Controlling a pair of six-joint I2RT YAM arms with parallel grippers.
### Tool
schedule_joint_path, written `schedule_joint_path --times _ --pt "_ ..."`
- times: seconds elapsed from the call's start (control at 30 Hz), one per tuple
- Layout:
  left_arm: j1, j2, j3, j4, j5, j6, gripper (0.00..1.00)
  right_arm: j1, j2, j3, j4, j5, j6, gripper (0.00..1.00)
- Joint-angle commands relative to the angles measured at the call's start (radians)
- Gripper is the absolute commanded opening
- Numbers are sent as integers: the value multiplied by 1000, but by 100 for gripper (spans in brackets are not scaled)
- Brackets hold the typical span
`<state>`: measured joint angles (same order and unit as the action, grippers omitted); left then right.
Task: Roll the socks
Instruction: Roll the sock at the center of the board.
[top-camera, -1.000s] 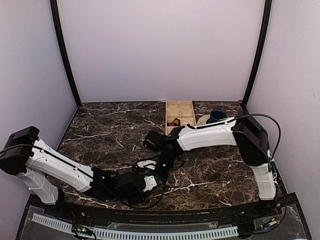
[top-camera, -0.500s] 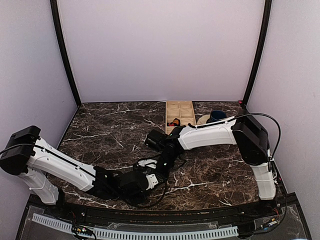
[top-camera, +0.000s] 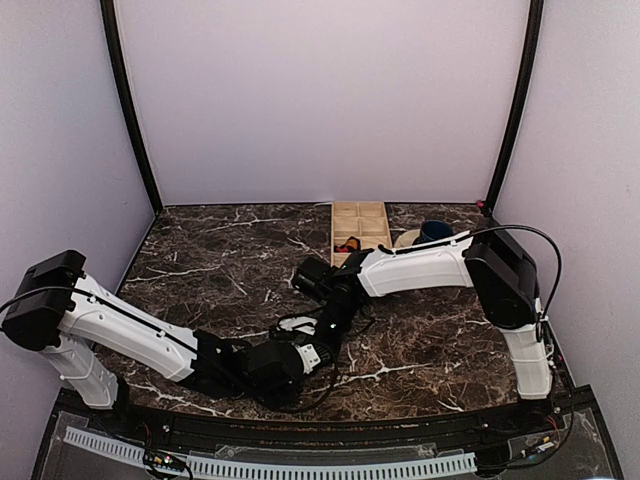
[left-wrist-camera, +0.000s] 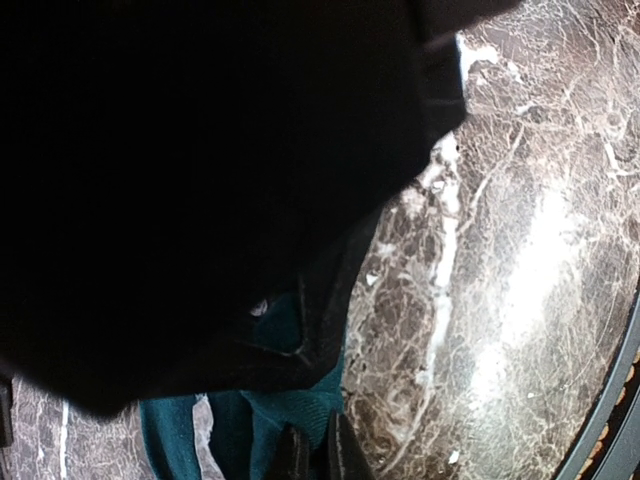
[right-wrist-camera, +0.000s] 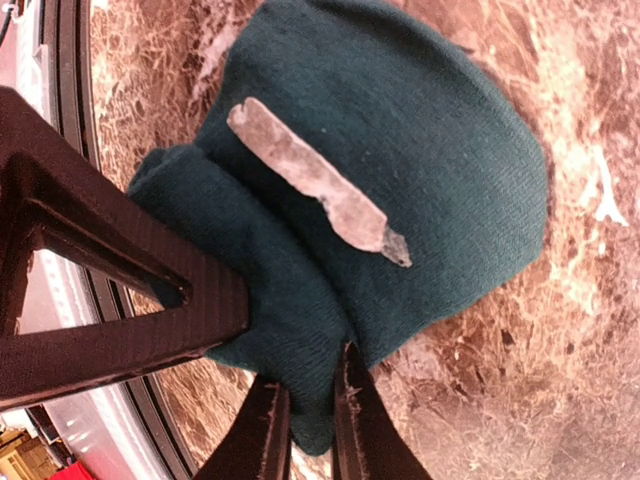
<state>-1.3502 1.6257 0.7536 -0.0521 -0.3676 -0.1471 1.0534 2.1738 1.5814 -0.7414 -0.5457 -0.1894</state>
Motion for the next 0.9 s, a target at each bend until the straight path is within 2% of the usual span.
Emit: schedule_joint_path --times 0.0,0.17,0.53,0.87 --pt "49 53 -35 -141 52 -122 0 31 3 -8 -33 0 -17 14" --pt "64 24 -73 -100 84 -144 0 22 -6 -23 -5 -14 -1 23" --pt "108 -5 -142 -3 205 -169 0 -5 -64 -87 67 -31 41 32" --pt "154 -25 -176 34 277 -199 0 -27 -119 -132 124 -21 81 36"
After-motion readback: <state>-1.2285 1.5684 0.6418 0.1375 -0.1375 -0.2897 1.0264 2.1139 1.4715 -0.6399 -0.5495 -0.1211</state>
